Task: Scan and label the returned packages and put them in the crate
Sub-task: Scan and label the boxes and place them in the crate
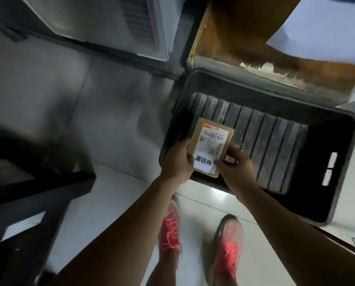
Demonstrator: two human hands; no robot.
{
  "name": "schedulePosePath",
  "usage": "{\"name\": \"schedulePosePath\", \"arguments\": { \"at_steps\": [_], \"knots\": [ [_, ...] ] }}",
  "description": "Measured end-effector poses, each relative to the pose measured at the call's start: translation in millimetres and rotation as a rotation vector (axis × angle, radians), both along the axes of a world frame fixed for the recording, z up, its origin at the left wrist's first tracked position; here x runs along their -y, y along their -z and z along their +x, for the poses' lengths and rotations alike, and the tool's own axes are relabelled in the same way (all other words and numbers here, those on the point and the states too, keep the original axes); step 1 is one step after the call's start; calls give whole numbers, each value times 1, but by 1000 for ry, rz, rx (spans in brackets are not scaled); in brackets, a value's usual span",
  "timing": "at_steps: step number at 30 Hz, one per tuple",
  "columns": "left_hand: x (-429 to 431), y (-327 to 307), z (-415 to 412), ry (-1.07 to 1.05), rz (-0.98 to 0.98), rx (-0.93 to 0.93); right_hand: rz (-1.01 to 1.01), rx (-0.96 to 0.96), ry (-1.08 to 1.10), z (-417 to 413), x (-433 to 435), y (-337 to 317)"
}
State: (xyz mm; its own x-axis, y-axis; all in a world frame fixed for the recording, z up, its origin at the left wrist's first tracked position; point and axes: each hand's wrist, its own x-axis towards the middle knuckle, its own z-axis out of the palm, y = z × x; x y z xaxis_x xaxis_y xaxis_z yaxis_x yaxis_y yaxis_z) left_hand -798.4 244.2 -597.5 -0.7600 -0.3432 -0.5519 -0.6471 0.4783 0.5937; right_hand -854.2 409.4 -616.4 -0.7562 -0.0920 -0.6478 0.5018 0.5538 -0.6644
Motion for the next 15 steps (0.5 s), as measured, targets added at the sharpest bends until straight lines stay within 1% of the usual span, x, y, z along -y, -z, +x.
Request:
{"name": "schedulePosePath", "arguments": {
  "at_steps": [2,4,9,13,15],
  "knots": [
    [5,35,-7,31,-83,34,53,4,-81,-9,7,33],
    [10,65,-11,49,-121,92,42,61,-106,-16,13,62],
    [22,123,-24,54,-56,193,84,87,-164,-25,25,118],
    [24,152,-30,43,-32,235,102,132,-168,-22,22,148],
    [25,159,-33,29,-21,245,111,116,-167,-20,18,154]
  ]
}}
